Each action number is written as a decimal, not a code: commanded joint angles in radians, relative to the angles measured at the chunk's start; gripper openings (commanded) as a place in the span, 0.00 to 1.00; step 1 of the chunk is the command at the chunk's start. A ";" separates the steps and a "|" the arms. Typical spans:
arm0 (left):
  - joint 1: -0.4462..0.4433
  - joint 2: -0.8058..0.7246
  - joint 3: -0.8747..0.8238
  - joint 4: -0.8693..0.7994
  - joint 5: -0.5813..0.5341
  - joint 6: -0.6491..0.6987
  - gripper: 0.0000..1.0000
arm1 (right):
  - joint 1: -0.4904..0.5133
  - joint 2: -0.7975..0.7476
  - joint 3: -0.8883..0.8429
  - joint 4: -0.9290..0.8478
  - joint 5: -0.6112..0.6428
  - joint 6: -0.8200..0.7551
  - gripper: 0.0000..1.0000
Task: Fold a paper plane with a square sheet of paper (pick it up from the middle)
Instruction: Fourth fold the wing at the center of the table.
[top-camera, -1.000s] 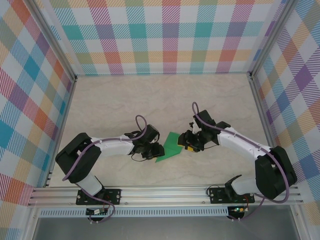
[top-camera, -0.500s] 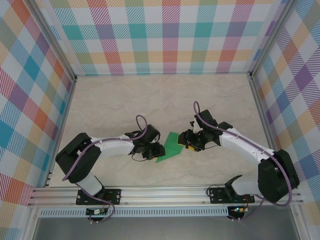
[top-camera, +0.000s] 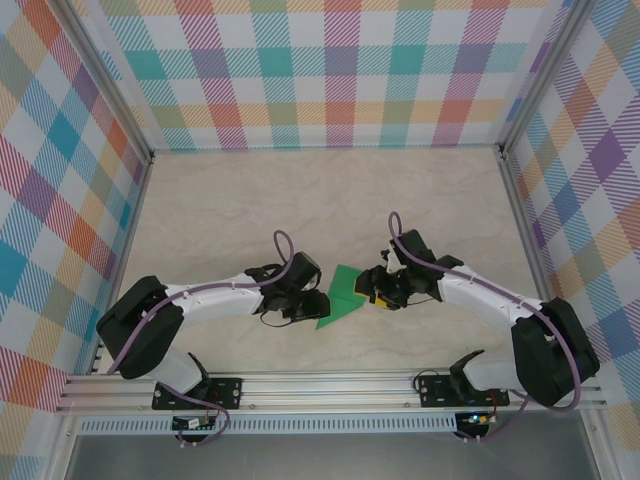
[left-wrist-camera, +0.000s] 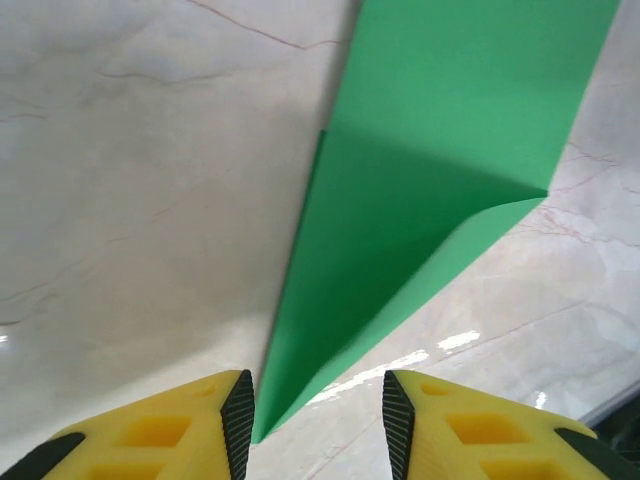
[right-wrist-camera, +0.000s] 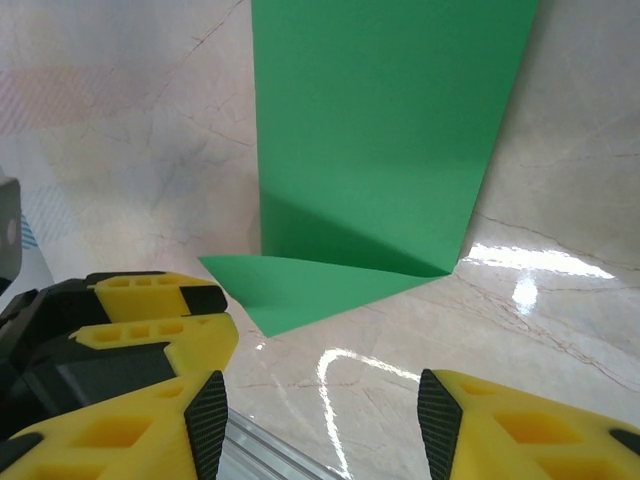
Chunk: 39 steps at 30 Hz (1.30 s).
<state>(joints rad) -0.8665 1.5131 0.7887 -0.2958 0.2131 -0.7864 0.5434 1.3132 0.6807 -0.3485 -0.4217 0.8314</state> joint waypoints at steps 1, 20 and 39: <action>-0.003 -0.059 0.037 -0.074 -0.067 0.050 0.40 | 0.001 0.027 -0.036 0.075 -0.021 0.054 0.56; -0.104 0.089 0.175 -0.115 -0.221 0.230 0.22 | 0.010 0.153 -0.055 0.230 -0.051 0.101 0.56; -0.103 0.177 0.173 -0.102 -0.302 0.228 0.20 | 0.020 0.202 -0.044 0.320 -0.068 0.122 0.56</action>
<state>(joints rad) -0.9672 1.6768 0.9401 -0.3908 -0.0727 -0.5777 0.5541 1.4982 0.6209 -0.0818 -0.4576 0.9424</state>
